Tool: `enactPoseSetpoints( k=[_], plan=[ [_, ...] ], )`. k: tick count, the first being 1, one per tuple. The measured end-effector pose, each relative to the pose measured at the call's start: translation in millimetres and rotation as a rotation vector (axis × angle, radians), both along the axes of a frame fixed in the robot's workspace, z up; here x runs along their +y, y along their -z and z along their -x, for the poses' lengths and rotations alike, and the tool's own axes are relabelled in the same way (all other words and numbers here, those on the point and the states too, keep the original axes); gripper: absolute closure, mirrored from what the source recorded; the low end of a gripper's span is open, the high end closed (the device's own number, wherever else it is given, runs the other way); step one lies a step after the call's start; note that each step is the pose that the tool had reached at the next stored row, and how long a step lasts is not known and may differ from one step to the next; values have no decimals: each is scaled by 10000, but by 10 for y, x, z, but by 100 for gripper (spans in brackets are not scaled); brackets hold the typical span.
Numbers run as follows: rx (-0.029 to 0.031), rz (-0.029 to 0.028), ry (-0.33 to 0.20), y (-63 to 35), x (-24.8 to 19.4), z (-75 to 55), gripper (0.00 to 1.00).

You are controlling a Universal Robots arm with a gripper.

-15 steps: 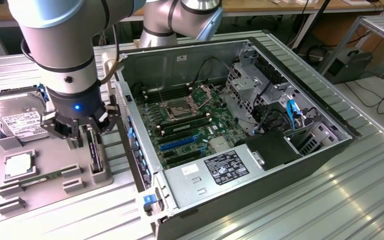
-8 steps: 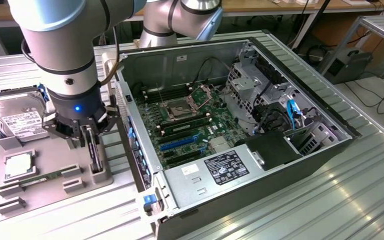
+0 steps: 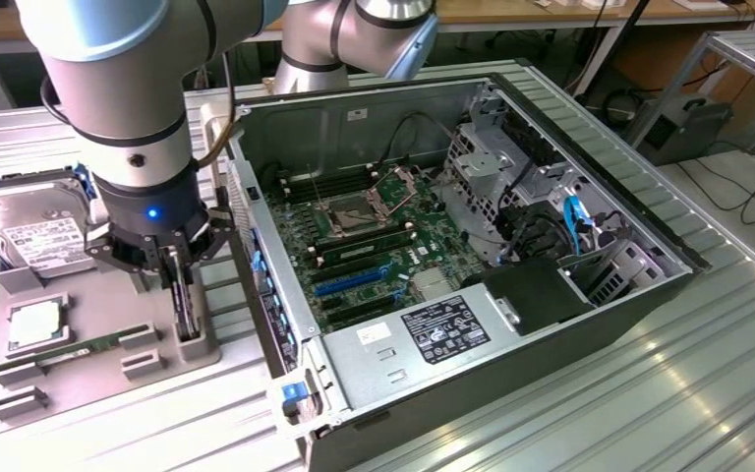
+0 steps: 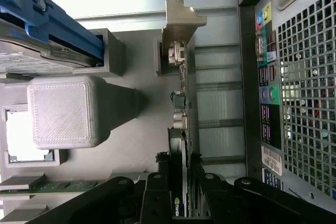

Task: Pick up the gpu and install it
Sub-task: 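Pick up the gpu and move the gpu toward the slot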

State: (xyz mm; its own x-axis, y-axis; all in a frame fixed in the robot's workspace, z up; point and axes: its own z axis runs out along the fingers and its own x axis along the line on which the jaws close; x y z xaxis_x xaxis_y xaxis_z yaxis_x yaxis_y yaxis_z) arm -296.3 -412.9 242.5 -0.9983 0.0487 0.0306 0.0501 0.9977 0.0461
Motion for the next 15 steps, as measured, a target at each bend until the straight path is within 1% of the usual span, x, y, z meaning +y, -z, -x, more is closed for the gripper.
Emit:
enactPoseSetpoints(
  k=[5, 11, 15],
  plan=[
    [-2, -1, -498, 1, 0, 0, 73],
    [0, 0, -528, 0, 0, 0, 74],
    [0, 0, -534, -42, 0, 0, 74]
  ],
)
